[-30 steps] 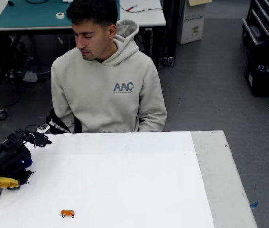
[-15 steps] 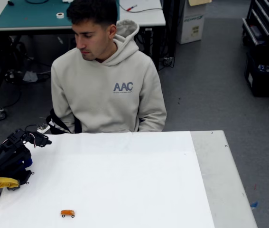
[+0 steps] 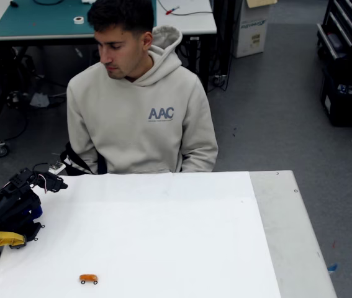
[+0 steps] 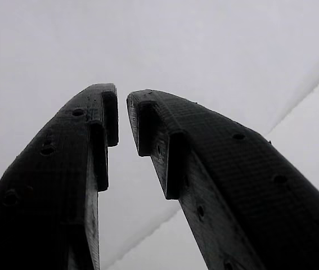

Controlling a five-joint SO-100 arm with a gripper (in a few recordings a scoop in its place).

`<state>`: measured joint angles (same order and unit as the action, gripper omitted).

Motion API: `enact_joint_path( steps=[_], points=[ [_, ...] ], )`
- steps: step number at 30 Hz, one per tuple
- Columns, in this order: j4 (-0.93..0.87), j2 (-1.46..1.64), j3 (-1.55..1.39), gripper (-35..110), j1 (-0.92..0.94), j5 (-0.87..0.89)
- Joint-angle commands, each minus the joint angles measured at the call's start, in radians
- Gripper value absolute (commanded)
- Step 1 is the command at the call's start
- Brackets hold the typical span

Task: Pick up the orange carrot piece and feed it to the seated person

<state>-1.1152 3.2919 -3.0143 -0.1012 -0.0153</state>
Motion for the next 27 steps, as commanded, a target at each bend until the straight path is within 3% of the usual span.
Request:
enact_joint_path(
  steps=[1, 27],
  points=[
    [-0.011, 0.011, 0.072, -2, -0.011, -0.012],
    [-0.006, 0.002, 0.089, -2, -0.008, -0.012]
  ],
)
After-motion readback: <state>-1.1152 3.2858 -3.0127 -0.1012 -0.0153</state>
